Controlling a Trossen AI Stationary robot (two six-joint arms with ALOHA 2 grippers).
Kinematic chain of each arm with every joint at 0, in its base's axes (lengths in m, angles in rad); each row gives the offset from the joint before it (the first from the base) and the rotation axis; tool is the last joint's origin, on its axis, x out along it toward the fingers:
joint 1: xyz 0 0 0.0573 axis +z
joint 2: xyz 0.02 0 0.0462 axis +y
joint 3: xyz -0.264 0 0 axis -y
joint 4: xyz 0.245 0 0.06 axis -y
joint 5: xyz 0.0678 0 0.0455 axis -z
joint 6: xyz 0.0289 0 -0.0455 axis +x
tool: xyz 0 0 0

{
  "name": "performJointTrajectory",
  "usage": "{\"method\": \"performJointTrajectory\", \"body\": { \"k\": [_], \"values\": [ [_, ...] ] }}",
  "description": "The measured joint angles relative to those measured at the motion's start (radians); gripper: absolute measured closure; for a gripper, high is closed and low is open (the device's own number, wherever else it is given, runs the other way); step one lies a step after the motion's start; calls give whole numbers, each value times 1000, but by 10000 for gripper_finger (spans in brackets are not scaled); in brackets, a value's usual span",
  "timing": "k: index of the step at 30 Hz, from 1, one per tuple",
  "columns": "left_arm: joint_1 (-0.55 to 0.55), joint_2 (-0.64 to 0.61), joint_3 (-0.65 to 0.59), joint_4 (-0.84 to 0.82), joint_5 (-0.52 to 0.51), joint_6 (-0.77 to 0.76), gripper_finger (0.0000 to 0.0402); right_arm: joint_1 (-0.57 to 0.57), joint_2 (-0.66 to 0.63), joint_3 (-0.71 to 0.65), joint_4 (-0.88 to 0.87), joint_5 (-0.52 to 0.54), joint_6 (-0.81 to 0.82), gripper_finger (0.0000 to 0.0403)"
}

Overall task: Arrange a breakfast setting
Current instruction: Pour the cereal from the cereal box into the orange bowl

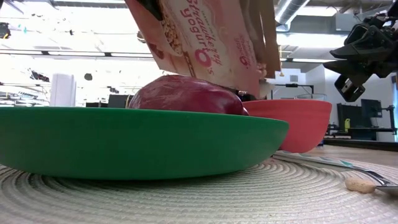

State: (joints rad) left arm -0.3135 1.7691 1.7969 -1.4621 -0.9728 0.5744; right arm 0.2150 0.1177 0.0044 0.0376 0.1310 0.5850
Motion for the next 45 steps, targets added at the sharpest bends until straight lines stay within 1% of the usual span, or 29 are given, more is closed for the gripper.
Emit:
{"method": "performJointTrajectory", "body": {
  "k": [2, 7, 11, 19, 22, 26, 31, 37, 42, 45],
  "values": [
    [1, 0, 0, 3, 23, -9, 277, 0, 0, 0, 0, 0, 0, 280],
    [2, 0, 2, 6, 25, -26, 277, 0, 0, 0, 0, 0, 0, 280],
    [2, -6, 6, 4, 46, -88, 277, 0, 0, 0, 0, 0, 0, 280],
    [1, -36, 8, -18, 172, -265, 277, 0, 0, 0, 0, 0, 0, 280],
    [1, -62, 8, -21, 217, -336, 284, 0, 0, 0, 0, 0, 0, 280],
    [0, -100, 8, -22, 252, -400, 297, 0, 0, 0, 0, 0, 0, 280],
    [0, -151, 8, -23, 255, -481, 302, 0, 0, 0, 0, 0, 0, 280],
    [1, -236, 6, -29, 251, -624, 303, 0, 0, 0, 0, 0, 0, 280],
    [9, -321, -22, -70, 186, -792, 303, 0, 0, 0, 0, 0, 0, 280],
    [15, -386, -64, -81, 120, -896, 303, 0, 0, 0, 0, 0, 0, 280]
  ]
}}
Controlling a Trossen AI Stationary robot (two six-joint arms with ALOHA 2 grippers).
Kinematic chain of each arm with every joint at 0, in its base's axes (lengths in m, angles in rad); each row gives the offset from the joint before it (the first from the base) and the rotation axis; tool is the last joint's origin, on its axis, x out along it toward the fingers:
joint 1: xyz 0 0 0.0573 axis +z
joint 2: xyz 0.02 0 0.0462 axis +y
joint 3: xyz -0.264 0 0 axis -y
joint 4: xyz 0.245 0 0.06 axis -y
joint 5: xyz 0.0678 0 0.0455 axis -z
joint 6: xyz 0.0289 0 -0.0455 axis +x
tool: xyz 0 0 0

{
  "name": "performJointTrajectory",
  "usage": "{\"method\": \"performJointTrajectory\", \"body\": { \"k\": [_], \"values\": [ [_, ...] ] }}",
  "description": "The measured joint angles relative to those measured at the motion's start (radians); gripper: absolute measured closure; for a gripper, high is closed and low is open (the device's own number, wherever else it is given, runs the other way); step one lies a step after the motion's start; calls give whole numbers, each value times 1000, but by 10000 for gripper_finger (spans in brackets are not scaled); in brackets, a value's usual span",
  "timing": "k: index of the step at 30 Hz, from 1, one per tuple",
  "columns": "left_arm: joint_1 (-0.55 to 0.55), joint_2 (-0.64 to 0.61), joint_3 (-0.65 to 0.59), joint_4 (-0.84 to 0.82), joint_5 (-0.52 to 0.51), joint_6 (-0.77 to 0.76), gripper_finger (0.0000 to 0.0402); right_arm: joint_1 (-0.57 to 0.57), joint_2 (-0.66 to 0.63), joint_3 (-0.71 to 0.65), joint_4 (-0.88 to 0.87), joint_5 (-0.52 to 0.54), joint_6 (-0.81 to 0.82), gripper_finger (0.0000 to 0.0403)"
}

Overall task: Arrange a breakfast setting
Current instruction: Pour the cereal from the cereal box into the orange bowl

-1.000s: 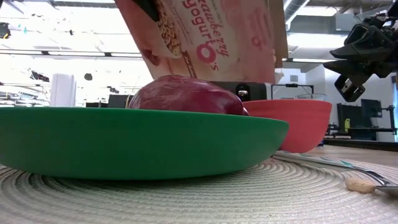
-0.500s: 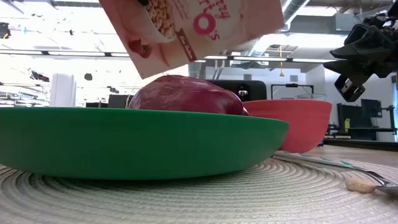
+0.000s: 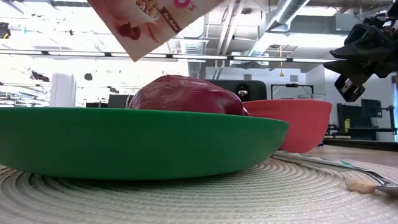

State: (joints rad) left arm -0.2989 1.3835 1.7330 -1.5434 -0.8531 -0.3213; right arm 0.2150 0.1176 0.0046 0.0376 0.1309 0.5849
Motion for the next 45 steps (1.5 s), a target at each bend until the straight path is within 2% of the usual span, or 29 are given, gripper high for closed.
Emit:
{"method": "performJointTrajectory", "body": {
  "k": [5, 9, 13, 19, 23, 30, 35, 45],
  "values": [
    [0, -125, -126, 13, -96, -155, 303, 0, 0, 0, 0, 0, 0, 280],
    [0, -224, -277, 42, -184, -273, 303, 0, 0, 0, 0, 0, 0, 280],
    [0, -317, -441, 126, -268, -353, 303, 0, 0, 0, 0, 0, 0, 280],
    [-1, -437, -658, 266, -316, -481, 303, 0, 0, 0, 0, 0, 0, 280],
    [-1, -501, -787, 347, -384, -532, 303, 0, 0, 0, 0, 0, 0, 280],
    [-2, -574, -1019, 486, -440, -677, 303, 0, 0, 0, 0, 0, 0, 280],
    [-8, -600, -1205, 657, -490, -778, 303, 0, 0, 0, 0, 0, 0, 280],
    [-3, -599, -1440, 939, -554, -800, 303, 0, 0, 0, 0, 0, 0, 280]
  ]
}}
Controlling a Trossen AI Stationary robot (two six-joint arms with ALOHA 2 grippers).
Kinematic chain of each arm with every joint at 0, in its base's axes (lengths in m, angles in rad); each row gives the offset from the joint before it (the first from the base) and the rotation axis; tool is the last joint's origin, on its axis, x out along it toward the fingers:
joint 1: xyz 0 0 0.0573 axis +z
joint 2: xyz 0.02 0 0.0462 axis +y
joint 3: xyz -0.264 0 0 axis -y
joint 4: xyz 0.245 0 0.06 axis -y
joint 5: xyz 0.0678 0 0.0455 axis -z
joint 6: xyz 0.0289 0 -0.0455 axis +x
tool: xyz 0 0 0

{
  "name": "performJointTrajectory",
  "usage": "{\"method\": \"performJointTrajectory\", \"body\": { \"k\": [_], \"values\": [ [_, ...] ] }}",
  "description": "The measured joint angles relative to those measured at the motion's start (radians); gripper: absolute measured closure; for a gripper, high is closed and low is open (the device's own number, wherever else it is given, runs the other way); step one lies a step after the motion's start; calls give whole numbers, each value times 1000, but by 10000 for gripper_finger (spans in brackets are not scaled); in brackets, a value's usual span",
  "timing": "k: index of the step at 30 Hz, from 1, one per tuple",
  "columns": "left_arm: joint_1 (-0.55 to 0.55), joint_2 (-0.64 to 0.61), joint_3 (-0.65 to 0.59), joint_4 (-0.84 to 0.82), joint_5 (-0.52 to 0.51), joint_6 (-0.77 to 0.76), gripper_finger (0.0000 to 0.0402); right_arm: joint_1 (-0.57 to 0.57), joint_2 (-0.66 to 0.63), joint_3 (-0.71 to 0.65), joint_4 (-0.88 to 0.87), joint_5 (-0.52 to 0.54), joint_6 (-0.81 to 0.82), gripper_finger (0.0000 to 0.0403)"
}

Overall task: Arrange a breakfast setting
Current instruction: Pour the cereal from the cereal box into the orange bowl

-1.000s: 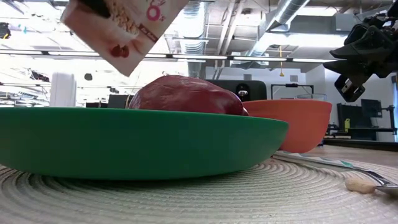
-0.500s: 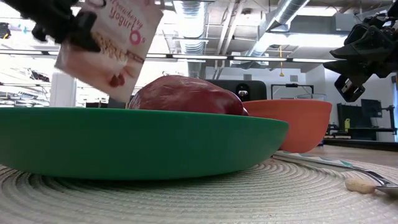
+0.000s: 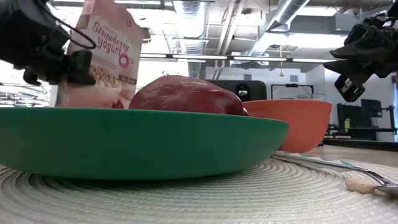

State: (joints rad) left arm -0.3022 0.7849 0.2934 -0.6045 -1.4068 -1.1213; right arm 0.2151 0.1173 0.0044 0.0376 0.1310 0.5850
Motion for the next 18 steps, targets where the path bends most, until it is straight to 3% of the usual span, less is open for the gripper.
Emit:
{"method": "performJointTrajectory", "body": {
  "k": [8, 13, 18],
  "values": [
    [39, 0, -146, 271, 8, 140, 303, 0, 0, 0, 0, 0, 0, 280],
    [84, 0, -221, 422, 64, 146, 303, 0, 0, 0, 0, 0, 0, 280],
    [121, 0, -237, 495, 92, 186, 302, 0, 0, 0, 0, 0, 0, 280]
  ]
}}
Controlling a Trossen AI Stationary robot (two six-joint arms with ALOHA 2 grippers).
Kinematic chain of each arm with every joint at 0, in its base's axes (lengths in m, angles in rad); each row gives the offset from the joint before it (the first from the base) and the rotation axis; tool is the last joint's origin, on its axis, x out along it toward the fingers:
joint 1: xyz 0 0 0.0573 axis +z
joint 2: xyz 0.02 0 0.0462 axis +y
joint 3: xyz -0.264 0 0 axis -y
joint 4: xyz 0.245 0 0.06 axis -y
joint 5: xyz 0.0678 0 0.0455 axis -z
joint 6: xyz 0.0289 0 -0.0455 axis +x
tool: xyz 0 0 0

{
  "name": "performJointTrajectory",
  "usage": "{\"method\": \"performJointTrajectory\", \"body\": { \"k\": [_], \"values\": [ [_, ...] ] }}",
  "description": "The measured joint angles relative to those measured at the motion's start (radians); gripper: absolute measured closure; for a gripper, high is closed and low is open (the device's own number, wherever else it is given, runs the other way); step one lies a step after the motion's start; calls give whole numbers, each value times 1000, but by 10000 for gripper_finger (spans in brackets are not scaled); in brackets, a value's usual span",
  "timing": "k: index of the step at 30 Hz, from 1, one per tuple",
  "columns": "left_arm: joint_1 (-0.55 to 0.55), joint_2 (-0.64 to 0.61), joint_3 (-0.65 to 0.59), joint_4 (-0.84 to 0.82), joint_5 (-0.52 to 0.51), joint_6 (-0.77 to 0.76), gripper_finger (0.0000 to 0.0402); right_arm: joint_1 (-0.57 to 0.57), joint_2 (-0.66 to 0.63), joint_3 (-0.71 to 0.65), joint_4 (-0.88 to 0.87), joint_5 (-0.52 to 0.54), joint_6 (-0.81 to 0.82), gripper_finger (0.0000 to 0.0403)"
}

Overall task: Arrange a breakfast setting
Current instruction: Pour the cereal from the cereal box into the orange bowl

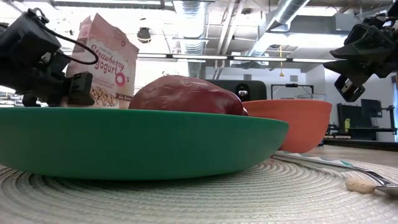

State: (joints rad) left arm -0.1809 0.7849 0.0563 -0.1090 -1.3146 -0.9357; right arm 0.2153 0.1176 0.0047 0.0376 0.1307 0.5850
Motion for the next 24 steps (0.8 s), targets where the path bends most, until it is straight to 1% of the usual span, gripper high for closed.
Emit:
{"method": "performJointTrajectory", "body": {
  "k": [4, 9, 12, 15, 19, 24],
  "values": [
    [22, 0, 0, 13, 38, 1, 277, 0, 0, 0, 0, 0, 0, 280],
    [29, 0, 0, 18, 105, 24, 206, 0, 0, 0, 0, 0, 0, 280],
    [27, -1, 0, 54, 106, 69, 163, 0, 0, 0, 0, 0, 0, 280],
    [25, -1, 3, 97, 89, 129, 131, 0, 0, 0, 0, 0, 0, 280],
    [25, -10, 35, 100, 99, 194, 110, 0, 0, 0, 0, 0, 0, 280],
    [24, -70, 61, 26, 170, 236, 107, 0, 0, 0, 0, 0, 0, 280]
  ]
}}
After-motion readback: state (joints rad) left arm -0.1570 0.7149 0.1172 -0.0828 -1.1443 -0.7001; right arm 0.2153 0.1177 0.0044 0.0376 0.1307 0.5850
